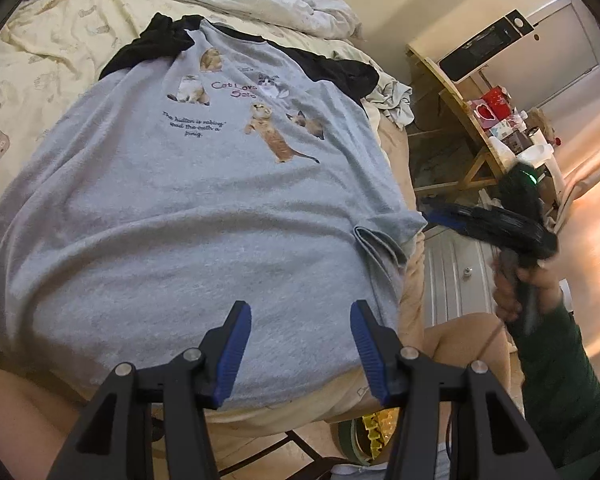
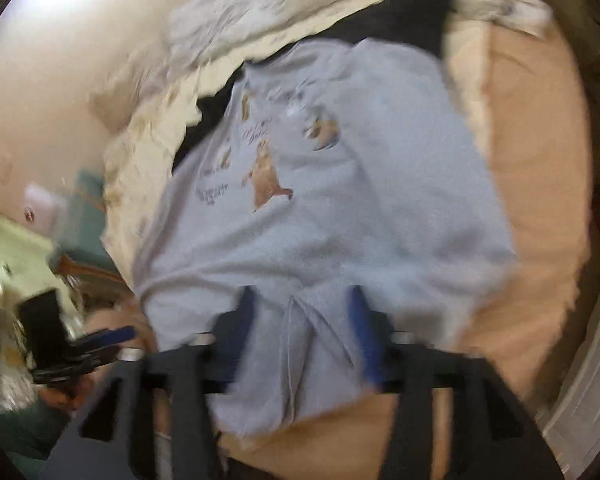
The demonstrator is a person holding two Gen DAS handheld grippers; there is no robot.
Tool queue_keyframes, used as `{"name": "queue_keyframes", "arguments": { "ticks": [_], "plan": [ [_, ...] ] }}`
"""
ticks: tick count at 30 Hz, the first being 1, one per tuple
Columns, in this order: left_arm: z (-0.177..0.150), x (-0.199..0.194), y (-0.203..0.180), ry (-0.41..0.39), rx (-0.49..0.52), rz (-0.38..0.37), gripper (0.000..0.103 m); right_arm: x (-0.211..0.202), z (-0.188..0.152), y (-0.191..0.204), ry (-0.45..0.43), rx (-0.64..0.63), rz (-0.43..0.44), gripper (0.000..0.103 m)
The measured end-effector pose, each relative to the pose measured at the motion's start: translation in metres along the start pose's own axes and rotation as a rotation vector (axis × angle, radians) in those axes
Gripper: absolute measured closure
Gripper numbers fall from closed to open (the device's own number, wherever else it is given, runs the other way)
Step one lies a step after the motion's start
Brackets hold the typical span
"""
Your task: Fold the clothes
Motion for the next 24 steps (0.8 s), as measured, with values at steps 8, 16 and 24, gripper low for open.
{"name": "queue_keyframes", "arguments": {
  "ticks": [8,16,24],
  "plan": [
    [0.007,0.006,-0.009,-0.001,0.010,-0.019,0.051,0.035,-0.053,-0.056,0.071,0.460,0.246,0.043],
    [0.005,-0.003,-0.014,-0.009,0.026,-0.013,0.048,0.078,-0.049,-0.044,0.096,0.566,0.250,0.049],
    [-0.002,-0.006,-0.006,-0.020,-0.003,-0.010,0.044,0.071,-0.040,-0.044,-0.003,0.477,0.093,0.098]
  ]
}}
Point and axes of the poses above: each gripper's, at about its wrist camera, not at the fingertips, and x roughly the way its jaws point, y to its left, z to its top, the point moved 8 cm from there along x, roughly the way its jaws point, and after that the axes turned 15 degrees about -z, right-handed, at the moved point
